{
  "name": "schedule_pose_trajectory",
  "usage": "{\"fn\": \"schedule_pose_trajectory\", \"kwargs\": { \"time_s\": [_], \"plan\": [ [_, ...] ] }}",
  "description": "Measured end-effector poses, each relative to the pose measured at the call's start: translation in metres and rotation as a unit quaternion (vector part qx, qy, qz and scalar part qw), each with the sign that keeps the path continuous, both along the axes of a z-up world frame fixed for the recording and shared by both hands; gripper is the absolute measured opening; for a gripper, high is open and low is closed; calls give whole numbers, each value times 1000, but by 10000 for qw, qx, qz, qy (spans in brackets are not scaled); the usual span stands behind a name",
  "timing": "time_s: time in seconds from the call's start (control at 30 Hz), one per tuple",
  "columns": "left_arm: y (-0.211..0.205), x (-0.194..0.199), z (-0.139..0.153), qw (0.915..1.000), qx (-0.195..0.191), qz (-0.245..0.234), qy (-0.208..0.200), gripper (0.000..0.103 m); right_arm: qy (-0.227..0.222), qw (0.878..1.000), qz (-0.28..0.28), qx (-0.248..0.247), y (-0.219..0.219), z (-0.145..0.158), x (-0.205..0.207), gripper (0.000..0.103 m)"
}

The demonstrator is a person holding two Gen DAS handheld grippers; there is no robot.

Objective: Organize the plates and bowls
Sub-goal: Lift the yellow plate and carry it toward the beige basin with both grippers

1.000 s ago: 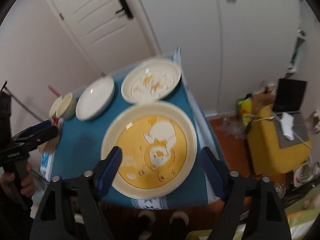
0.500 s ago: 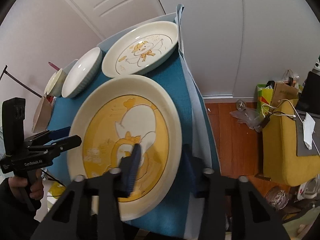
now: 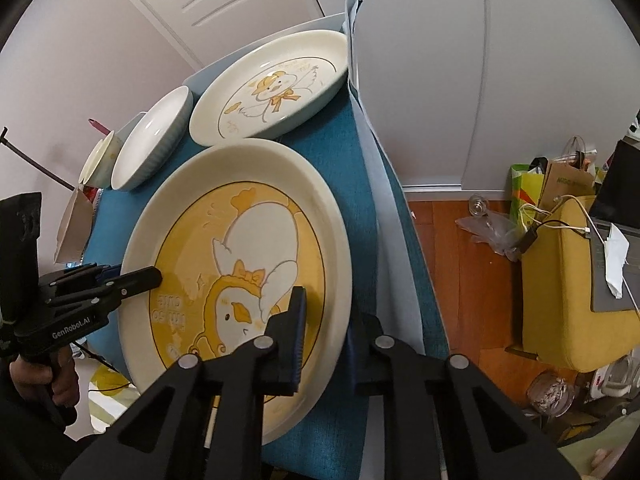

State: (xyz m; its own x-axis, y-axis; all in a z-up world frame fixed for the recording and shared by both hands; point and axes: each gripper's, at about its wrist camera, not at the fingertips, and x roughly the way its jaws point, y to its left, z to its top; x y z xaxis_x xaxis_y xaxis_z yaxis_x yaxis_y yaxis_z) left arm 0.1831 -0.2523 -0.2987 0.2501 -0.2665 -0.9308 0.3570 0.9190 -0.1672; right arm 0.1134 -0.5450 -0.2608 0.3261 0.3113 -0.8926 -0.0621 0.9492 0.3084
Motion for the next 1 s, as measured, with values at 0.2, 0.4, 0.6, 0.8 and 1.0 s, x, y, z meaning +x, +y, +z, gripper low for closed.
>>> {"fn": "schedule_pose_trajectory", "kwargs": {
  "time_s": [0.2, 0.4, 0.6, 0.8, 1.0],
  "plan": [
    [1, -2, 6, 10000, 62, 19, -59, 19, -37, 10000, -49, -20, 1, 6, 0, 16],
    [9, -4, 19, 9998, 63, 114, -178, 19, -96, 9999, 3, -35, 6, 13, 1, 16],
    [37, -7, 40, 9987, -60, 379, -325, 19, -267, 9995, 167, 24, 24, 27, 1, 16],
    [81, -13, 68, 9955, -215, 734, -552, 19, -557, 9976, 413, 88, 61, 53, 5, 16],
    [138, -23, 92, 9921, -171, 1003, -729, 19, -816, 9942, 674, 174, 116, 74, 6, 16]
  ]
}}
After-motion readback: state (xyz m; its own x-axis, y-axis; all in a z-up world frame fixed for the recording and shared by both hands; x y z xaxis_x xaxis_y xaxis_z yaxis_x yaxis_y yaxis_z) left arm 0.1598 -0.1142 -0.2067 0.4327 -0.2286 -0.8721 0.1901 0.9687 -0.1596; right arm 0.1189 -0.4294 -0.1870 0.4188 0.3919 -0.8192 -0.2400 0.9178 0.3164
